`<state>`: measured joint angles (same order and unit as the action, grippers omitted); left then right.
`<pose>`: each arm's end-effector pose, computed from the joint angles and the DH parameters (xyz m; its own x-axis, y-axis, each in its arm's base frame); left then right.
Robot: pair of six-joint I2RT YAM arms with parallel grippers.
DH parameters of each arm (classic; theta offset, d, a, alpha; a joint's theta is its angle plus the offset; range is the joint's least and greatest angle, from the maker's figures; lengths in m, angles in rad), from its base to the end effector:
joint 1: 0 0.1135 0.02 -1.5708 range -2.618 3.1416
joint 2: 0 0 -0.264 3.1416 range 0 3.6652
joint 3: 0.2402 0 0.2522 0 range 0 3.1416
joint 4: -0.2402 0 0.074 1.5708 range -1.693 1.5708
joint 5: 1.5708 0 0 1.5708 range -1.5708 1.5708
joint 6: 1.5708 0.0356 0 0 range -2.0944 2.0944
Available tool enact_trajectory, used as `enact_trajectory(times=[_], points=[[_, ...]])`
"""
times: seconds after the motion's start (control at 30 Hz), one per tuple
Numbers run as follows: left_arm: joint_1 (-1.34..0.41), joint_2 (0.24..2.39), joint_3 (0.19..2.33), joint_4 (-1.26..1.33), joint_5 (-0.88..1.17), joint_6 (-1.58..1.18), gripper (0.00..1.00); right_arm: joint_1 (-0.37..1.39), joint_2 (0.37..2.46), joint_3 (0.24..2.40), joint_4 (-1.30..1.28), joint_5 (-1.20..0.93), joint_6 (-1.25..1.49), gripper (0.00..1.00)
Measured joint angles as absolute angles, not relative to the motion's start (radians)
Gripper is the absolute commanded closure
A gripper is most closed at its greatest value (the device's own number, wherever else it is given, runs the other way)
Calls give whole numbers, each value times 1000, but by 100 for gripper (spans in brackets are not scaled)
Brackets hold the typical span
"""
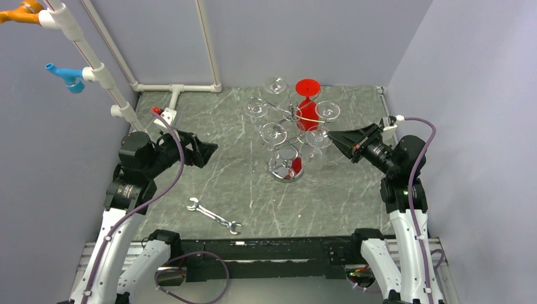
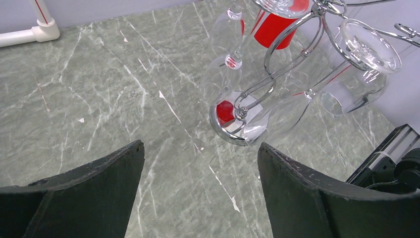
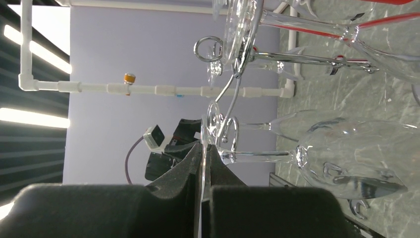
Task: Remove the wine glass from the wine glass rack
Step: Pick up the wine glass from the wine rack, then place the wine glass at the center of the board.
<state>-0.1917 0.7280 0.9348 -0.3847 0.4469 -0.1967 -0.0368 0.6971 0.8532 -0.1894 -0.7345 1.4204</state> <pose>0.1490 -0.0446 0.3794 -0.2856 -0.1241 -0.9503 0.5441 0.7953 -0.2673 0.1514 0.0183 0.3770 -0.6398 0.7578 -0.1277 -0.0633 0.1136 0.9915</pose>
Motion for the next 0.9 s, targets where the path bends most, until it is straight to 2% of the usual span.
enact_trajectory(times=[0.57, 0.9], points=[[-194, 726, 935, -390, 451, -210, 13, -24, 622, 854, -379, -731, 1299, 100], [-198, 678, 962, -487, 476, -233, 12, 4, 635, 857, -402, -727, 1225, 100]])
